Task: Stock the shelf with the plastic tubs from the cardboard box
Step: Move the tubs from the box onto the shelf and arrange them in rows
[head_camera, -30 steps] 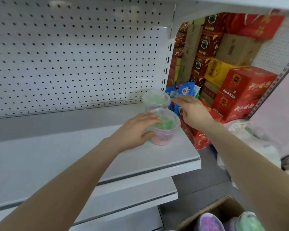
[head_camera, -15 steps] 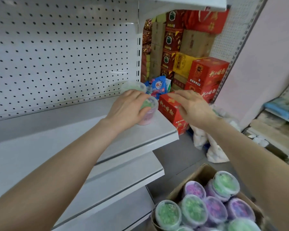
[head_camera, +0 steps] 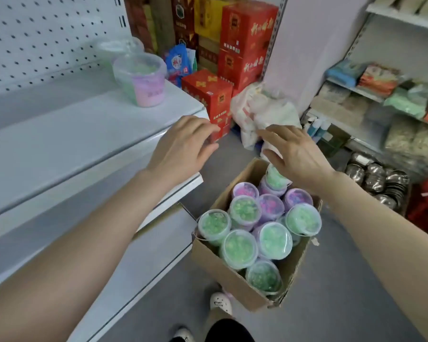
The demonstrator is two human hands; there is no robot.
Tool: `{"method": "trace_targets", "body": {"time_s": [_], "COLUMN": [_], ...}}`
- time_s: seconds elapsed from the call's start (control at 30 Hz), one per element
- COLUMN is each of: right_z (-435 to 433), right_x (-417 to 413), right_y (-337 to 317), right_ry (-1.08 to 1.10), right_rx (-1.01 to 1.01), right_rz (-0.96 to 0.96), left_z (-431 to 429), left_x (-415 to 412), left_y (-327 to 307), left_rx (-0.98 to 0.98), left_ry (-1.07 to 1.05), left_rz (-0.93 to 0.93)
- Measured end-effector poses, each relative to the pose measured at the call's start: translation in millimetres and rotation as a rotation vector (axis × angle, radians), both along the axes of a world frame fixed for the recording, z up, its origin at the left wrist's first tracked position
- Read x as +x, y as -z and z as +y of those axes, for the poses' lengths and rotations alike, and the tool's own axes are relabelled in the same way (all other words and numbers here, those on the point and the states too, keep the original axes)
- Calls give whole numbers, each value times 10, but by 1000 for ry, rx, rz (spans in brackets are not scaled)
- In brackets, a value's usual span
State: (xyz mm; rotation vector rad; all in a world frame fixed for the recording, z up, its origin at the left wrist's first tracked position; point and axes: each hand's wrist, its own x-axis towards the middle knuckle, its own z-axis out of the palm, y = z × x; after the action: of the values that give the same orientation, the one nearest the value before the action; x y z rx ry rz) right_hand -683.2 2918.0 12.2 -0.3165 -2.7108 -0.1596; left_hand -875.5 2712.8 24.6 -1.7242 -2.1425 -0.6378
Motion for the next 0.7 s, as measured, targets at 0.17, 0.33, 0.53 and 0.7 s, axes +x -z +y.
{"method": "trace_targets", "body": {"time_s": [0.17, 0.33, 0.53, 0.7], "right_z": [120, 456, 995, 1545], "right_x": [556, 1050, 1487, 1529], "right_y": [718, 1439, 2110, 2486], "right_ry": [106, 238, 418, 504], "right_rx": [-112, -270, -455, -510], "right_rz": [-108, -248, -414, -564], "left_z": [218, 554, 980, 1228], "left_x": [392, 704, 898, 951], "left_y": [665, 1276, 1932, 2357], "left_rx": [-133, -291, -500, -626], "left_ry": [40, 66, -42, -198], "left_rz": [-101, -194, -299, -404]}}
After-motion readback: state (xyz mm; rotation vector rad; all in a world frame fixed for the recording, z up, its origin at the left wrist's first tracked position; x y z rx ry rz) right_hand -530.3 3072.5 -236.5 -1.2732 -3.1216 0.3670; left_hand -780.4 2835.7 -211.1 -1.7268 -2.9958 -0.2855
